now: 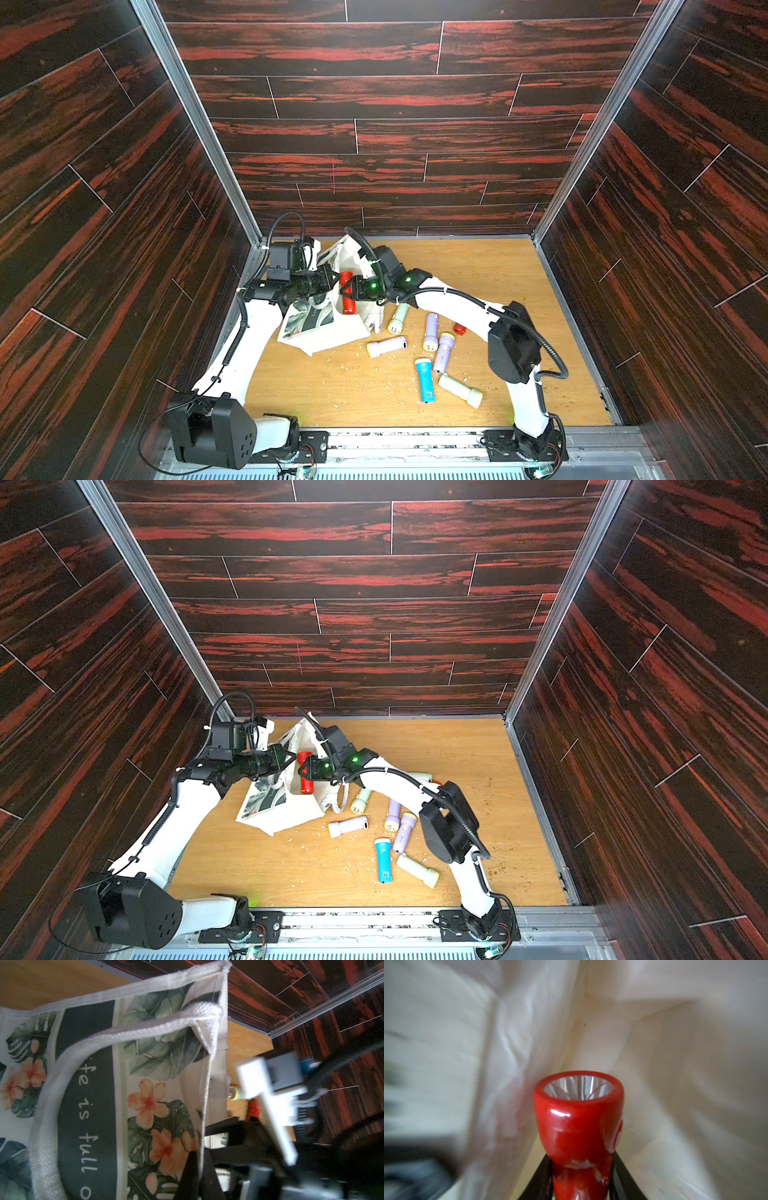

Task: Put the flashlights into the tote bags
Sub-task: Place the flashlight in the canvas bag.

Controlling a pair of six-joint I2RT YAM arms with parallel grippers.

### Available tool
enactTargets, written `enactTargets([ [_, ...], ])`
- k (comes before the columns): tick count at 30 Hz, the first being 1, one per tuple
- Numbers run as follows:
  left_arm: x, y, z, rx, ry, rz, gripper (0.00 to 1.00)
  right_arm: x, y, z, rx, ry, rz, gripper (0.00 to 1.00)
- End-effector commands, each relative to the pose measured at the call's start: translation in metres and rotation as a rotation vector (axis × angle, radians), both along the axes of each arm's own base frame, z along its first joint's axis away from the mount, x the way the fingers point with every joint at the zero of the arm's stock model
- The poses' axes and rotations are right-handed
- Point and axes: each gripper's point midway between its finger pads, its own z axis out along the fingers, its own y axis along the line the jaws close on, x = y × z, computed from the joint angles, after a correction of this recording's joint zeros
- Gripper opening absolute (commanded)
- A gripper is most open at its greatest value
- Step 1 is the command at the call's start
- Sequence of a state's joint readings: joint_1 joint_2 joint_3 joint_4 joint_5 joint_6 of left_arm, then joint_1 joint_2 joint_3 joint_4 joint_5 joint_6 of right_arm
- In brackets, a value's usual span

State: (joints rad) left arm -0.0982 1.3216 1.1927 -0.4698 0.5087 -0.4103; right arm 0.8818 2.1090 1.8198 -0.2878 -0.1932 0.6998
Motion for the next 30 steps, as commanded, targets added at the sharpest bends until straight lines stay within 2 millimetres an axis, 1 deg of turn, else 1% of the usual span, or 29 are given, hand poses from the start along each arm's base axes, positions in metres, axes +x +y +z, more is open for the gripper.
enactTargets([
  [1,-0.002,-0.010,0.024,-0.061,-0.074,-0.049,0.00,-0.004,0.013,-0.017,-0.013,0.040,0.017,0.00],
  [4,-0.002,-0.015,0.028,-0.088,-0.079,-0.069,0.00,-0.006,0.017,-0.026,-0.011,0.073,0.017,0.00],
  [9,-0.002,-0.016,0.033,-0.096,-0.085,-0.072,0.00,-0.006,0.021,-0.043,-0.018,0.141,-0.006,0.00],
  [13,-0.003,-0.018,0.036,-0.116,-0.092,-0.079,0.00,-0.008,0.025,-0.064,-0.018,0.224,-0.031,0.00],
  [18,-0.004,-0.016,0.039,-0.113,-0.108,-0.070,0.00,-0.006,0.027,-0.085,-0.027,0.274,-0.058,0.00],
  [22,-0.006,-0.021,0.041,-0.135,-0.110,-0.097,0.00,-0.008,0.031,-0.100,-0.033,0.317,-0.058,0.00],
  [24,-0.006,-0.021,0.040,-0.134,-0.110,-0.096,0.00,-0.009,0.029,-0.110,-0.054,0.345,-0.072,0.00],
  [28,-0.006,-0.019,0.039,-0.120,-0.114,-0.094,0.00,-0.012,0.018,-0.131,-0.125,0.382,-0.114,0.00],
  [30,-0.006,-0.019,0.038,-0.119,-0.113,-0.094,0.00,-0.012,0.014,-0.138,-0.157,0.392,-0.127,0.00],
])
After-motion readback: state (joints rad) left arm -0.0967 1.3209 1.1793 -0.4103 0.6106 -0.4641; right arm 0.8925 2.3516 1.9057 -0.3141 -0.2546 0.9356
